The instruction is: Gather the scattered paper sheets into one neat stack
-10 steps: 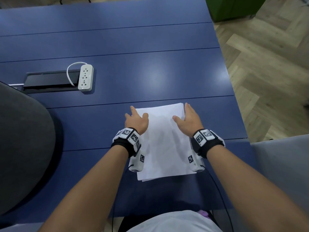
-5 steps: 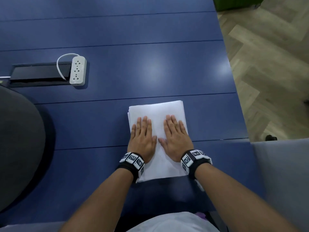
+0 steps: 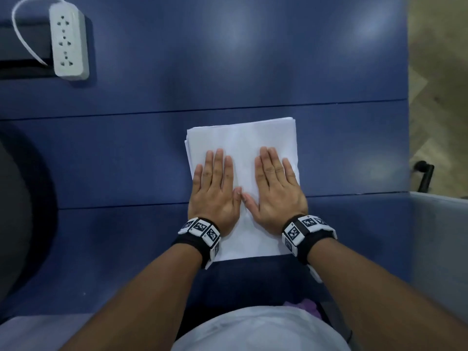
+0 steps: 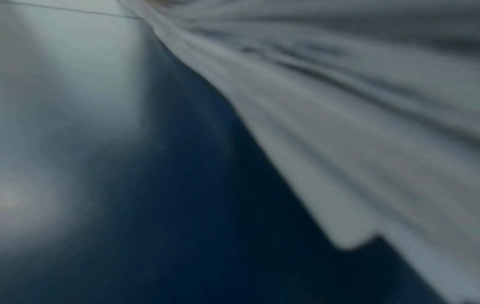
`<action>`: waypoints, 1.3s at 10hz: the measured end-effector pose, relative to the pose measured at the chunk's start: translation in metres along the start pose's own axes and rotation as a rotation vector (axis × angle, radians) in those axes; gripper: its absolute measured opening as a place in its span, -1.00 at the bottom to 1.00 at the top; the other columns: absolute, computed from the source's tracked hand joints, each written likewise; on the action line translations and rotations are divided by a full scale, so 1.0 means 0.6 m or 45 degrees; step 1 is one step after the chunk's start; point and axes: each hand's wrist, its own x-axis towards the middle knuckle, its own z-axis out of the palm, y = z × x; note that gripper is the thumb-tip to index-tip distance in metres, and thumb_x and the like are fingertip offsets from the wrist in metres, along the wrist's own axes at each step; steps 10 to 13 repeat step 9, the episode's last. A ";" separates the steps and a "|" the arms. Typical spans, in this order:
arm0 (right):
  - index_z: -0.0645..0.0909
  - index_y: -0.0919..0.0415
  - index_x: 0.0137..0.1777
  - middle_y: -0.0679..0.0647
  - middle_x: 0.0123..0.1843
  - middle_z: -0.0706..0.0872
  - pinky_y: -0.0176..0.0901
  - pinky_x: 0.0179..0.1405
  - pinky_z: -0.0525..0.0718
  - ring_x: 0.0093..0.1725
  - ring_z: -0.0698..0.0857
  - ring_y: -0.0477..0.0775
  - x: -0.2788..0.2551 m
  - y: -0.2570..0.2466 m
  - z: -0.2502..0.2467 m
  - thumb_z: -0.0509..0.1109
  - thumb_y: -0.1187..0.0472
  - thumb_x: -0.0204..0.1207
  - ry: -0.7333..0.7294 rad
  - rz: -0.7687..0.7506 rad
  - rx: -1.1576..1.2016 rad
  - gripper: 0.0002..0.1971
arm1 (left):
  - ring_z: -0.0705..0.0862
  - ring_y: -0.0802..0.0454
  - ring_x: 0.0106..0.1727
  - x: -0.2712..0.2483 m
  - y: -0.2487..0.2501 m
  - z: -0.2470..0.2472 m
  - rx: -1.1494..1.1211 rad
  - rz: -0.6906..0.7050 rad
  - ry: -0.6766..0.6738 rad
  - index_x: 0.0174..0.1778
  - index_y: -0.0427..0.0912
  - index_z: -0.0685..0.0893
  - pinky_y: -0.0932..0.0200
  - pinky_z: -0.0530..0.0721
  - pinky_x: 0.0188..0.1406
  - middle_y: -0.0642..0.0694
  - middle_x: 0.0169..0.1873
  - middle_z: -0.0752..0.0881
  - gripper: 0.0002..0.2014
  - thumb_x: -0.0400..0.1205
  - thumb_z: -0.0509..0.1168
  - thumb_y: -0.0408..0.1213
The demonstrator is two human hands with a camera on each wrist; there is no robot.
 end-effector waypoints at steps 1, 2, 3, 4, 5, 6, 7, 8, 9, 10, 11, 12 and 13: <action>0.01 0.41 0.76 0.31 0.81 -0.04 0.29 0.76 0.04 0.80 -0.05 0.25 0.001 0.000 0.000 0.08 -0.25 0.71 0.016 -0.006 0.007 -0.13 | -0.13 -0.22 0.79 0.001 -0.001 -0.002 -0.002 -0.008 -0.004 0.77 -0.30 -0.03 -0.26 -0.03 0.74 -0.26 0.76 -0.11 -0.29 0.77 0.04 -0.05; -0.02 0.40 0.76 0.29 0.81 -0.07 0.29 0.75 0.04 0.81 -0.07 0.25 0.001 -0.003 -0.001 0.07 -0.26 0.71 0.004 -0.007 0.014 -0.13 | -0.14 -0.22 0.79 -0.001 -0.001 -0.005 -0.001 -0.007 -0.014 0.77 -0.30 -0.04 -0.26 -0.04 0.74 -0.26 0.77 -0.12 -0.29 0.77 0.06 -0.05; -0.08 0.35 0.78 0.25 0.82 -0.15 0.28 0.76 -0.02 0.81 -0.15 0.22 0.004 -0.002 -0.003 0.00 -0.27 0.72 -0.037 -0.002 -0.007 -0.15 | -0.17 -0.21 0.79 0.001 0.000 -0.007 0.000 -0.006 -0.022 0.77 -0.27 -0.07 -0.25 -0.05 0.75 -0.24 0.77 -0.15 -0.29 0.77 0.03 -0.04; -0.09 0.33 0.79 0.23 0.82 -0.16 0.27 0.77 -0.05 0.81 -0.16 0.22 0.006 -0.004 0.000 -0.05 -0.27 0.73 -0.048 0.007 -0.020 -0.17 | -0.16 -0.20 0.79 0.003 0.001 -0.008 0.004 -0.011 -0.041 0.78 -0.25 -0.07 -0.25 -0.07 0.75 -0.23 0.77 -0.13 -0.30 0.77 -0.02 -0.02; -0.07 0.34 0.78 0.24 0.82 -0.14 0.28 0.76 -0.03 0.81 -0.15 0.23 0.006 -0.006 0.000 -0.05 -0.25 0.73 -0.067 0.004 0.002 -0.17 | -0.18 -0.20 0.78 0.002 0.000 -0.011 0.015 -0.010 -0.082 0.78 -0.25 -0.09 -0.25 -0.10 0.75 -0.23 0.77 -0.14 -0.30 0.76 -0.07 -0.02; -0.13 0.33 0.78 0.24 0.82 -0.19 0.27 0.77 -0.07 0.80 -0.21 0.22 0.006 -0.007 -0.008 -0.10 -0.26 0.73 -0.124 0.006 0.022 -0.17 | -0.22 -0.19 0.78 0.003 0.008 -0.023 -0.007 -0.047 -0.141 0.78 -0.23 -0.14 -0.27 -0.10 0.74 -0.21 0.77 -0.18 -0.30 0.77 -0.09 -0.01; -0.22 0.31 0.78 0.22 0.81 -0.29 0.25 0.77 -0.15 0.79 -0.30 0.20 0.005 -0.007 -0.026 -0.16 -0.26 0.74 -0.214 0.003 0.028 -0.18 | -0.27 -0.21 0.77 0.005 0.024 -0.048 -0.010 -0.082 -0.206 0.77 -0.07 -0.24 -0.36 -0.11 0.71 -0.22 0.76 -0.24 -0.29 0.75 -0.06 -0.03; -0.24 0.32 0.77 0.23 0.81 -0.27 0.21 0.77 -0.23 0.79 -0.30 0.21 0.006 -0.010 -0.057 -0.13 -0.20 0.76 -0.267 -0.016 0.070 -0.22 | -0.29 -0.27 0.76 0.010 0.046 -0.071 0.012 -0.035 -0.269 0.74 0.16 -0.31 -0.37 -0.15 0.70 -0.28 0.75 -0.27 -0.26 0.70 -0.04 -0.07; -0.17 0.32 0.78 0.23 0.82 -0.21 0.22 0.78 -0.12 0.80 -0.25 0.22 -0.001 -0.020 -0.095 -0.04 -0.08 0.77 -0.175 -0.071 0.067 -0.27 | -0.32 -0.27 0.75 0.004 0.058 -0.092 0.004 -0.087 -0.252 0.75 0.11 -0.27 -0.36 -0.14 0.71 -0.28 0.74 -0.32 -0.30 0.75 -0.05 -0.08; -0.17 0.32 0.78 0.23 0.82 -0.21 0.22 0.78 -0.12 0.80 -0.25 0.22 -0.001 -0.020 -0.095 -0.04 -0.08 0.77 -0.175 -0.071 0.067 -0.27 | -0.32 -0.27 0.75 0.004 0.058 -0.092 0.004 -0.087 -0.252 0.75 0.11 -0.27 -0.36 -0.14 0.71 -0.28 0.74 -0.32 -0.30 0.75 -0.05 -0.08; -0.17 0.32 0.78 0.23 0.82 -0.21 0.22 0.78 -0.12 0.80 -0.25 0.22 -0.001 -0.020 -0.095 -0.04 -0.08 0.77 -0.175 -0.071 0.067 -0.27 | -0.32 -0.27 0.75 0.004 0.058 -0.092 0.004 -0.087 -0.252 0.75 0.11 -0.27 -0.36 -0.14 0.71 -0.28 0.74 -0.32 -0.30 0.75 -0.05 -0.08; -0.17 0.32 0.78 0.23 0.82 -0.21 0.22 0.78 -0.12 0.80 -0.25 0.22 -0.001 -0.020 -0.095 -0.04 -0.08 0.77 -0.175 -0.071 0.067 -0.27 | -0.32 -0.27 0.75 0.004 0.058 -0.092 0.004 -0.087 -0.252 0.75 0.11 -0.27 -0.36 -0.14 0.71 -0.28 0.74 -0.32 -0.30 0.75 -0.05 -0.08; -0.17 0.32 0.78 0.23 0.82 -0.21 0.22 0.78 -0.12 0.80 -0.25 0.22 -0.001 -0.020 -0.095 -0.04 -0.08 0.77 -0.175 -0.071 0.067 -0.27 | -0.32 -0.27 0.75 0.004 0.058 -0.092 0.004 -0.087 -0.252 0.75 0.11 -0.27 -0.36 -0.14 0.71 -0.28 0.74 -0.32 -0.30 0.75 -0.05 -0.08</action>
